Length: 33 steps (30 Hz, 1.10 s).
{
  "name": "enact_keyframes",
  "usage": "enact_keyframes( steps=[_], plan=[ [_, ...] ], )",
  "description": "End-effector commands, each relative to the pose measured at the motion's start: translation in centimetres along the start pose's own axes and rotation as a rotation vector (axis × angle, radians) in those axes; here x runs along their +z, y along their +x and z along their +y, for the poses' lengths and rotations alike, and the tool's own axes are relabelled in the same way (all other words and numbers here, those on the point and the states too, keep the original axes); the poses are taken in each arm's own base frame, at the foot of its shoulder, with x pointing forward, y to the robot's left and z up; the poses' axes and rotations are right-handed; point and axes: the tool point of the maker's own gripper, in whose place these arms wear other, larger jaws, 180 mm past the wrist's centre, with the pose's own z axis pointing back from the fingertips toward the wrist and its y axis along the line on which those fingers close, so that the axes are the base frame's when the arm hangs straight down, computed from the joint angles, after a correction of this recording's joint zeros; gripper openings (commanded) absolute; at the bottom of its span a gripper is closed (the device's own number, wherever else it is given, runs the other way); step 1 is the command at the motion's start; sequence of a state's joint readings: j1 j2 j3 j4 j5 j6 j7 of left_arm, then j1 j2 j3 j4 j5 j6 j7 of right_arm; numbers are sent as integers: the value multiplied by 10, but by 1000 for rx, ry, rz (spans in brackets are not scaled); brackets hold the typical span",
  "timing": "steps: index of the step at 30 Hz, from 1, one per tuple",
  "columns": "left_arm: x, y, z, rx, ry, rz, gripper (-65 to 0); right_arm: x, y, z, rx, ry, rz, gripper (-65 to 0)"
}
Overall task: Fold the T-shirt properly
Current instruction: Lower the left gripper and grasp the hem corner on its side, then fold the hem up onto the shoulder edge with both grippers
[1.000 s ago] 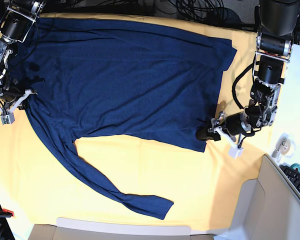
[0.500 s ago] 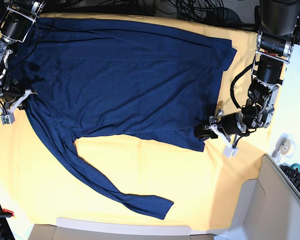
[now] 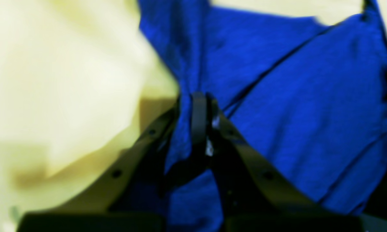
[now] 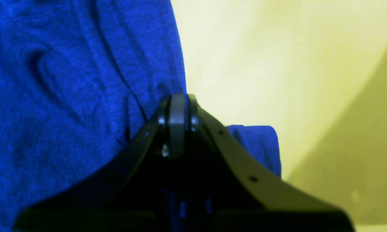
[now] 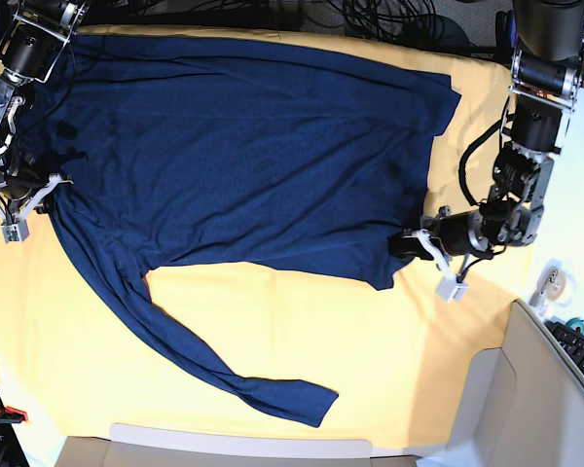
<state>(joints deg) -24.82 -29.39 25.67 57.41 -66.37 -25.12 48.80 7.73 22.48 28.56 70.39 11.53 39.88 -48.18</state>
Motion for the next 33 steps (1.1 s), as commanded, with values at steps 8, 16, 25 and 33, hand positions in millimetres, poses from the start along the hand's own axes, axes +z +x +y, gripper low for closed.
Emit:
enact_keyframes(
  steps=[8,16,25,33],
  plan=[
    [40,34,-10,-47,-24,-164,-650,20,24,-9,82,-60,-33,-650],
    [68,24,-30,-155,-36,-183,-650,33,23,-10,118,-87,-47,-650],
    [116,6,-47,-208,-13,-233,-650,64,18,-23,137,-164,-81,-650],
    [139,-24,-58,-227,8,-215,-650,88,0,-32,154,-219,-67,-650]
  ],
)
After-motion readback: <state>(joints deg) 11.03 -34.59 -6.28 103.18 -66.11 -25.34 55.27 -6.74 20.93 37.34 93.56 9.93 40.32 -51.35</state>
